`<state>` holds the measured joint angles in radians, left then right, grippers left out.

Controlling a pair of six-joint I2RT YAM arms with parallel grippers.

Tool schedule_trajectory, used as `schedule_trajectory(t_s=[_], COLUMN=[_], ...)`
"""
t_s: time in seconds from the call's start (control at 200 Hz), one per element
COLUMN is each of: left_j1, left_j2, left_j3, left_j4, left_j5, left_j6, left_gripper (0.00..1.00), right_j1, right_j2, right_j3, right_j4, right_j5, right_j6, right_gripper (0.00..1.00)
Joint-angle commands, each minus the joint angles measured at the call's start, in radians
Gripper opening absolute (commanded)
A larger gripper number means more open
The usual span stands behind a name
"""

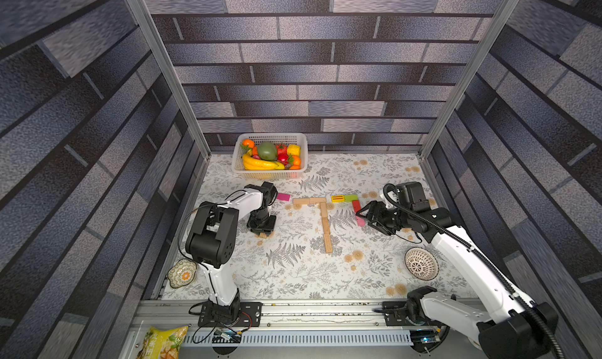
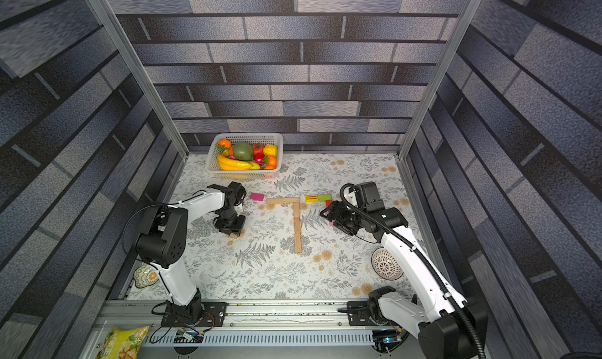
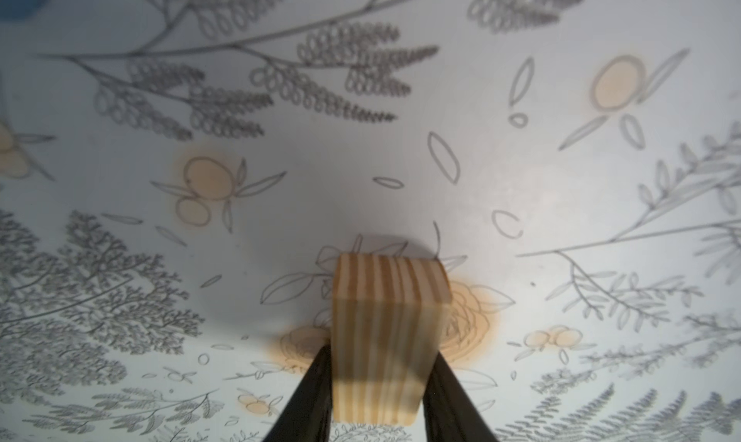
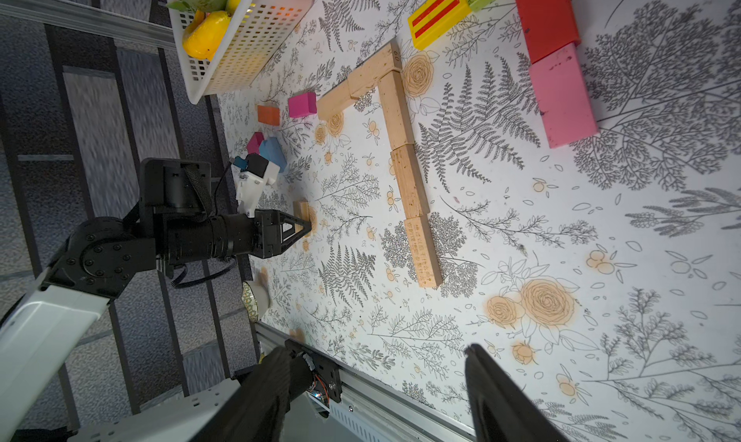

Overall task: Assemble the number 7 with building blocks
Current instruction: Pick up the building block from the center of the board.

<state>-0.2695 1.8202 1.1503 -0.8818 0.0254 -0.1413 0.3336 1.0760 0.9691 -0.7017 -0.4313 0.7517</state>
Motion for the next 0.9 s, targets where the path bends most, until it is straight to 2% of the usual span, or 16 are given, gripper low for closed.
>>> schedule_trajectory(t_s=[0.0,0.271,0.471,0.686,0.897], left_j1=[0.0,-0.021,-0.058,-0.117,-0.207], left_j2=[-0.029,-0.104,-0.213,-0.346,-0.447], left_j3=[-0.024,-0.021,-0.008,-0.002,-0.015], left_j4=[-0.017,-0.051,-0.121,-0.17,-0.124], left_j5=[-0.008,0.016,0.046,0.128,0.222], left_j6=[-0.025,-0.079,-0.143,-0.303,-0.524], left_gripper=[0.29,0.27,0.27,0.28,0.29], right_j1=[-0.006,-0.006,-0.005,-0.014,-0.037], right_j2=[0.005,0.027,0.032,0.032,0.016], right_j3=[0.0,0.035,0.06,0.088,0.088], right_j4=[0.013,-0.01,-0.078,-0.183,-0.218], right_j5=[0.009,0.014,0.073,0.206,0.266], right_j6=[0.005,-0.035,-0.073,-0.113,-0.133], right_gripper=[0.71,0.71,0.71,0.71,0.71])
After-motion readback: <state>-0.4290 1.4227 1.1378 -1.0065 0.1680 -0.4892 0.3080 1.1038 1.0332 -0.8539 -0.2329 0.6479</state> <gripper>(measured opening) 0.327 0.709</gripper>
